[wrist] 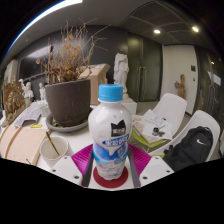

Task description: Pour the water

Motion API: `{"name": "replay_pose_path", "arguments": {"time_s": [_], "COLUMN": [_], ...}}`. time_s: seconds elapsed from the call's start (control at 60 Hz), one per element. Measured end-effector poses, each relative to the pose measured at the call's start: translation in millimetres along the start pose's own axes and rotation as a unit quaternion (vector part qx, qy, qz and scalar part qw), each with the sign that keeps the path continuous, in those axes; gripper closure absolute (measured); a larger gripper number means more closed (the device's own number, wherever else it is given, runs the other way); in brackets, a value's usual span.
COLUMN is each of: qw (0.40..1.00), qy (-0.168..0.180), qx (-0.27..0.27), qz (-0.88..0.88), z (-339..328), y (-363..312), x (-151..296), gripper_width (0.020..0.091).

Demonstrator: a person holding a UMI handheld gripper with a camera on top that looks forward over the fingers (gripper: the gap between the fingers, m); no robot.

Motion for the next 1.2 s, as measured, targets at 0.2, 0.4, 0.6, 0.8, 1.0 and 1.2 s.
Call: {"name": "replay_pose_path", "arguments": {"time_s": [0.2,0.4,0.6,0.8,1.0,1.2], "qw": [0.999,0.999,0.997,0.997,0.997,0.998], "qy": [-0.031,-0.041,-0.052,-0.043,-0.038,-0.040], "qx": [-0.027,-0.031,-0.048,-0.039,-0.023,-0.025], "qz": [0.009,0.009,-0.023,-0.056,-0.063,-0.050], "z": [-28,-110,-224,-316,-359,-377], "y": [2,-23,-59,-100,-129,-135], "x": [14,45,64,66,59,56], "gripper_width": [0.0243,0.0250,0.0249,0.0247,0.0250,0.0251]}}
Point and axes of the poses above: the point between the fingertips, and its own axes, seen from behind it with the camera up: y to the right, x up, z forward, the way the camera looks, the point moved 5 cm from there along -z, backward, against the way the camera looks, and after that the axes turned 2 degrees about y, right-handed, at the moved point
